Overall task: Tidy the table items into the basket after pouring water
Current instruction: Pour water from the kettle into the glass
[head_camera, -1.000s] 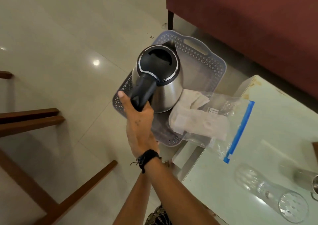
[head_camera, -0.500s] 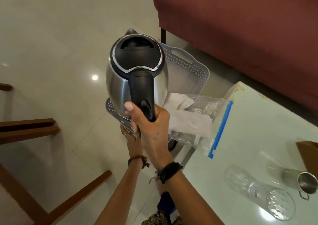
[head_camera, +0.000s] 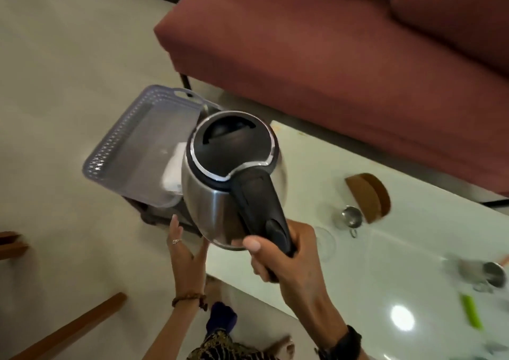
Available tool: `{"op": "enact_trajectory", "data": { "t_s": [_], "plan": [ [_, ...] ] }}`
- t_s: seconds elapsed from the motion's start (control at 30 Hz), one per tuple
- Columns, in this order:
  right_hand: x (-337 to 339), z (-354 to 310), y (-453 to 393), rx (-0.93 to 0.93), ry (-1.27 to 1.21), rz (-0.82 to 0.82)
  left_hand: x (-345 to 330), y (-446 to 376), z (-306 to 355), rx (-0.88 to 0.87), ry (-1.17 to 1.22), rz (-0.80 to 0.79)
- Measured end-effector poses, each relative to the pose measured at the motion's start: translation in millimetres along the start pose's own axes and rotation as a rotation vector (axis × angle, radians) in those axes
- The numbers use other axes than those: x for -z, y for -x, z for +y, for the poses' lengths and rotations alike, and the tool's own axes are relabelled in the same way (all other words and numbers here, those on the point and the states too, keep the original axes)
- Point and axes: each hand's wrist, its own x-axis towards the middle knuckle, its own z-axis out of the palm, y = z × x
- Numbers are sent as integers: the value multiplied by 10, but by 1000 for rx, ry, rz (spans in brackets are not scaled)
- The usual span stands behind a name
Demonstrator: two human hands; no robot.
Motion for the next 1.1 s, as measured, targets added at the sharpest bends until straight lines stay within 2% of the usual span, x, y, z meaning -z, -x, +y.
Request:
{"op": "enact_trajectory", "data": {
  "t_s": [0.1, 0.23, 0.33, 0.47, 0.7, 0.97, 1.1],
  "plan": [
    [492, -61, 432, -60, 36, 128, -364, 450, 277, -92, 38, -142],
    [1037, -91, 810, -127, 138, 266, -860, 851, 622, -106, 122, -314],
    [1299, -40, 957, -152, 209, 310, -1186, 948, 701, -45, 69, -472],
    [1555, 107, 1048, -203, 236, 355, -1579, 926, 760, 72, -95, -567],
    [1829, 370, 1179, -270, 166, 380, -2029, 789, 713, 58, -352, -558],
    [1942, 639, 1160, -414, 283, 328, -2042, 652, 659, 66, -218, -517],
    [1910, 775, 1068, -436, 362, 249, -1973, 489, 607, 55, -143, -411]
  ]
}}
